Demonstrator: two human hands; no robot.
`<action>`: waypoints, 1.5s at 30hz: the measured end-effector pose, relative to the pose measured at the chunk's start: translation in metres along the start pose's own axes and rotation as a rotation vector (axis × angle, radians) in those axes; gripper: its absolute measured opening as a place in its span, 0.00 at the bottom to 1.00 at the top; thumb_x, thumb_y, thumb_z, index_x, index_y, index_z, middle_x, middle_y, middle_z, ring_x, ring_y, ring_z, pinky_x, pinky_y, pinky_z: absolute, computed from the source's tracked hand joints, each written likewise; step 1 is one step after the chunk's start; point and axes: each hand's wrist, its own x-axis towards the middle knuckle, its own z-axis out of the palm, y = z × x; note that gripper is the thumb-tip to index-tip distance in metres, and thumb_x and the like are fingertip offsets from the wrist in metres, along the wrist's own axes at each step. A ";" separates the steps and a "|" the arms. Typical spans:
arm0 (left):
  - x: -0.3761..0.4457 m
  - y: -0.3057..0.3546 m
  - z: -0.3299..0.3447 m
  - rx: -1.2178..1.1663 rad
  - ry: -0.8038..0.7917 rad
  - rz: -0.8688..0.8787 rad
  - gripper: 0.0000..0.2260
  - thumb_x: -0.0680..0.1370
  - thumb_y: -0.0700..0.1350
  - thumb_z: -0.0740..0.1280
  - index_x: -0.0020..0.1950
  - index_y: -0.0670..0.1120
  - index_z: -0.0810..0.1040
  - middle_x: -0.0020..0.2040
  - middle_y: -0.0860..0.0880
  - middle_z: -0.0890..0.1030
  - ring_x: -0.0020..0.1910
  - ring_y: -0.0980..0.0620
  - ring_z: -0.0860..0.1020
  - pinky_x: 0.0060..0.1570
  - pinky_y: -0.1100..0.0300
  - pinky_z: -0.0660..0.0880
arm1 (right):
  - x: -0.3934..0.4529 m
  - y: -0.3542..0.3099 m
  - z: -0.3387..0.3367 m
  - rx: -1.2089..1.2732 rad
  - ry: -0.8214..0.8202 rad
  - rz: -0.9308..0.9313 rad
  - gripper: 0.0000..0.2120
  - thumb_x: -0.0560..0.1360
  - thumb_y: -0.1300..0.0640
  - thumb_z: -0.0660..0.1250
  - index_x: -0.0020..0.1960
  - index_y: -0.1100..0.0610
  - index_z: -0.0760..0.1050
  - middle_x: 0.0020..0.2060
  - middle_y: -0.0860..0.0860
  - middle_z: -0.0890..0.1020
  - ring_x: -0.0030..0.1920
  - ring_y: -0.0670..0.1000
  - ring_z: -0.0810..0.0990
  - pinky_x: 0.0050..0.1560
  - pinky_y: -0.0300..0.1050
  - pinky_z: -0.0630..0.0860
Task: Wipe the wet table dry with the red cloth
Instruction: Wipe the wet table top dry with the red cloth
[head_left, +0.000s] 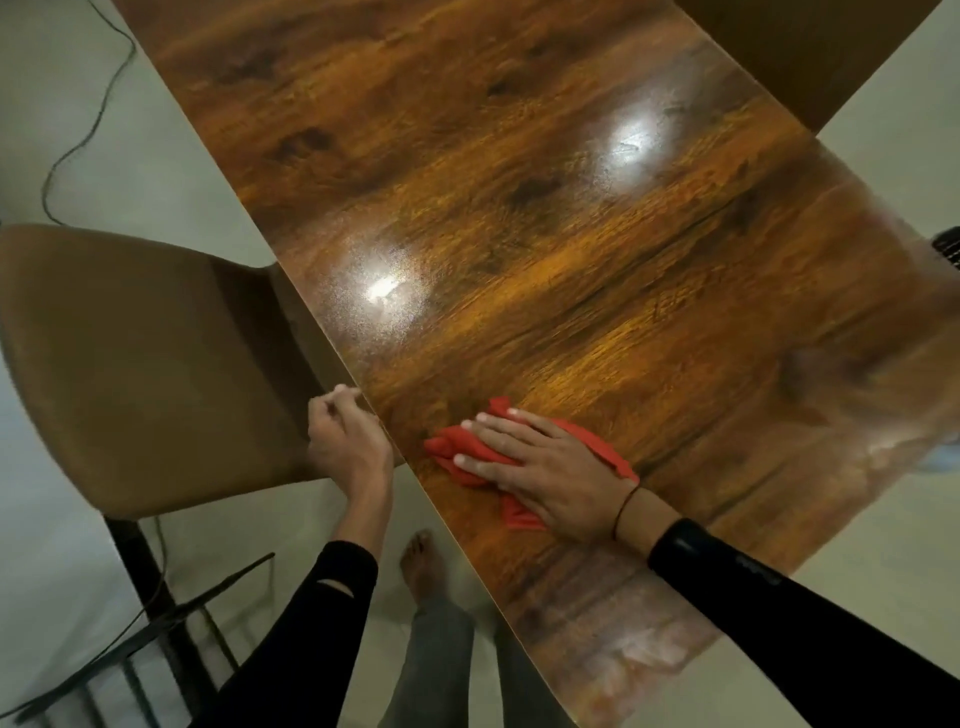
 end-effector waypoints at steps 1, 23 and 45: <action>-0.003 -0.007 -0.002 -0.019 -0.005 -0.063 0.12 0.87 0.52 0.60 0.51 0.50 0.81 0.36 0.52 0.80 0.35 0.52 0.79 0.39 0.54 0.75 | -0.001 0.010 -0.005 0.000 0.005 0.017 0.26 0.90 0.49 0.51 0.87 0.46 0.55 0.88 0.52 0.52 0.88 0.52 0.49 0.86 0.59 0.52; -0.086 -0.040 -0.024 -0.281 -0.477 -0.431 0.28 0.89 0.64 0.50 0.70 0.51 0.83 0.62 0.49 0.87 0.60 0.50 0.84 0.55 0.51 0.80 | -0.050 -0.003 0.014 -0.095 -0.099 -0.173 0.26 0.90 0.48 0.51 0.88 0.44 0.53 0.88 0.52 0.51 0.88 0.53 0.48 0.86 0.59 0.51; -0.153 -0.098 -0.041 -0.480 -0.697 -0.428 0.32 0.86 0.70 0.48 0.75 0.53 0.79 0.67 0.51 0.86 0.69 0.48 0.83 0.70 0.45 0.78 | -0.087 -0.080 0.044 -0.139 0.133 0.362 0.26 0.89 0.50 0.55 0.87 0.46 0.59 0.86 0.55 0.59 0.87 0.56 0.54 0.86 0.60 0.53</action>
